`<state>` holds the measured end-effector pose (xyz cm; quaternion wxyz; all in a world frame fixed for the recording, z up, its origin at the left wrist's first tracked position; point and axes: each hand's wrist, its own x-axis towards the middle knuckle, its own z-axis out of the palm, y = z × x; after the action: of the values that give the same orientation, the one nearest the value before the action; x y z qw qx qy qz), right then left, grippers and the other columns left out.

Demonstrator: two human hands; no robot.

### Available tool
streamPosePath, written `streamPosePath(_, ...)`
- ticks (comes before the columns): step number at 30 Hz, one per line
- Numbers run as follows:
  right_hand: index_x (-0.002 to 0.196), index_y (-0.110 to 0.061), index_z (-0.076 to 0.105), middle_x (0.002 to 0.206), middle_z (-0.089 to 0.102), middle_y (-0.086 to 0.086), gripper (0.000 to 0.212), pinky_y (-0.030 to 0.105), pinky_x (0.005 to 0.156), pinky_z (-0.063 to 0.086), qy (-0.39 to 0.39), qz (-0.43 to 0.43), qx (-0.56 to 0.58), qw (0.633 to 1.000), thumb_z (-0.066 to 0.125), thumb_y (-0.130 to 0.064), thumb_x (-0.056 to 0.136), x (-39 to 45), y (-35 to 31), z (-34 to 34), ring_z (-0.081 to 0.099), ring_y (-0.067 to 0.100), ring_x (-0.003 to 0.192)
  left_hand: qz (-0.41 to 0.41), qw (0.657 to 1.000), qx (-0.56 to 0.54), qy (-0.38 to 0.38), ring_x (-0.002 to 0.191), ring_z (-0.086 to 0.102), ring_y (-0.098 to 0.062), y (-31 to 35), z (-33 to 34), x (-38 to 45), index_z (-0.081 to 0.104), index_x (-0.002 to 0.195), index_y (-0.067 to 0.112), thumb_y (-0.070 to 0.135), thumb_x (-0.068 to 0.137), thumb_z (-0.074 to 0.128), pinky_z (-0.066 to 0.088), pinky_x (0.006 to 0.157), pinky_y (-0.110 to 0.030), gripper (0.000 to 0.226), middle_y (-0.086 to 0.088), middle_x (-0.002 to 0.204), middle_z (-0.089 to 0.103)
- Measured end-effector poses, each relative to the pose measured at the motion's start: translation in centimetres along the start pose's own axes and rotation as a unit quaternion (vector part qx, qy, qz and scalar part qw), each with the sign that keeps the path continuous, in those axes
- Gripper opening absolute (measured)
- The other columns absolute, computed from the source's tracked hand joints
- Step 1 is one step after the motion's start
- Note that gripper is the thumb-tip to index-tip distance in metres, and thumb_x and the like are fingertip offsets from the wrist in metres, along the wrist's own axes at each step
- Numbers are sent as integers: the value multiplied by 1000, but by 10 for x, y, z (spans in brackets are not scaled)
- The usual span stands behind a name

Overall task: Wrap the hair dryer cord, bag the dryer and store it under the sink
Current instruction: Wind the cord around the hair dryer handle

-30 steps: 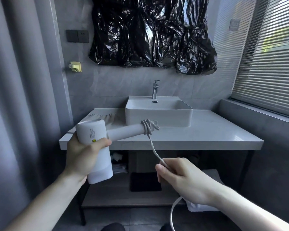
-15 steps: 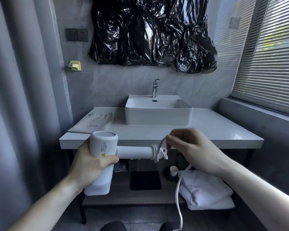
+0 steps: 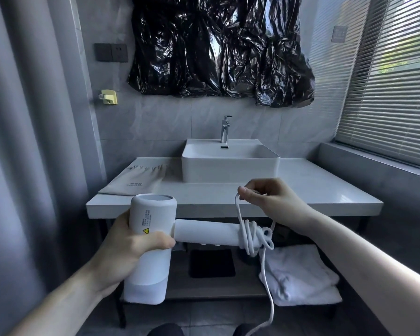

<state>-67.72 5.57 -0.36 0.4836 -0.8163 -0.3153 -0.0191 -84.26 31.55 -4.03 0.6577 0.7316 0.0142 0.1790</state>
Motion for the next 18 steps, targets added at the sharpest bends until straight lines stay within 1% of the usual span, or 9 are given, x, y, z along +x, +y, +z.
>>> streamPosePath(1, 75, -18, 75, 63, 45, -7, 35, 18, 51, 29, -7, 13, 14, 1000, 68, -39, 102, 0, 2, 2, 35, 7, 53, -3, 1000, -9, 2, 68, 68, -23, 0, 0, 0, 72, 80, 5, 29, 44, 87, 52, 63, -35, 46, -12, 75, 70)
streamPosePath(3, 79, -11, 74, 59, 41, -10, 39, 20, 51, 27, -25, 35, 52, 998, 66, -41, 104, -2, 8, 8, 33, 8, 53, -15, 999, -29, 10, 69, 67, -25, -2, -1, 1, 70, 85, 0, 29, 43, 87, 51, 65, -38, 53, -14, 78, 69)
streamPosePath(5, 80, -7, 69, 59, 47, -11, 38, 18, 53, 33, -56, 42, 104, 992, 63, -35, 106, -8, 14, 15, 40, 5, 54, -29, 998, -53, 15, 68, 67, -26, -3, -1, 0, 73, 82, 2, 27, 42, 86, 51, 64, -37, 49, -16, 78, 69)
streamPosePath(7, 75, -13, 65, 59, 52, -10, 30, 21, 54, 37, -91, 46, 120, 988, 66, -20, 104, -17, 20, 26, 44, 5, 52, -40, 996, -72, 18, 66, 67, -26, -3, 1, 0, 76, 81, 6, 27, 42, 85, 51, 64, -38, 46, -17, 78, 69)
streamPosePath(9, 70, -20, 66, 54, 48, -11, 30, 22, 48, 33, -108, 81, 124, 983, 56, -10, 96, -23, 26, 39, 39, 5, 46, -48, 995, -84, 28, 67, 67, -27, -5, 2, 2, 74, 84, 3, 28, 41, 85, 50, 67, -39, 51, -17, 79, 69)
streamPosePath(10, 72, -21, 68, 53, 47, -10, 33, 20, 46, 30, -112, 108, 138, 978, 52, -10, 99, -25, 29, 46, 37, 5, 45, -50, 994, -89, 37, 68, 66, -28, -7, 2, 3, 74, 87, 1, 28, 41, 85, 50, 68, -39, 54, -17, 81, 69)
streamPosePath(12, 78, -18, 70, 56, 43, -5, 39, 20, 45, 26, -119, 135, 175, 968, 49, -20, 111, -28, 30, 55, 34, 7, 45, -51, 992, -97, 55, 73, 65, -30, -8, 2, 6, 72, 92, -3, 28, 41, 85, 49, 71, -40, 61, -18, 84, 68)
streamPosePath(14, 80, -16, 69, 58, 40, -5, 45, 19, 45, 25, -123, 128, 200, 963, 46, -35, 114, -31, 29, 59, 31, 8, 46, -54, 990, -107, 69, 75, 64, -31, -7, 2, 8, 72, 93, 0, 28, 41, 85, 50, 70, -39, 61, -18, 84, 68)
streamPosePath(18, 81, -14, 67, 57, 38, -6, 55, 21, 47, 24, -150, 116, 155, 970, 38, -47, 114, -44, 24, 61, 29, 9, 48, -69, 983, -141, 92, 65, 67, -30, -5, -1, 15, 74, 90, 6, 29, 42, 84, 55, 64, -39, 54, -18, 83, 70)
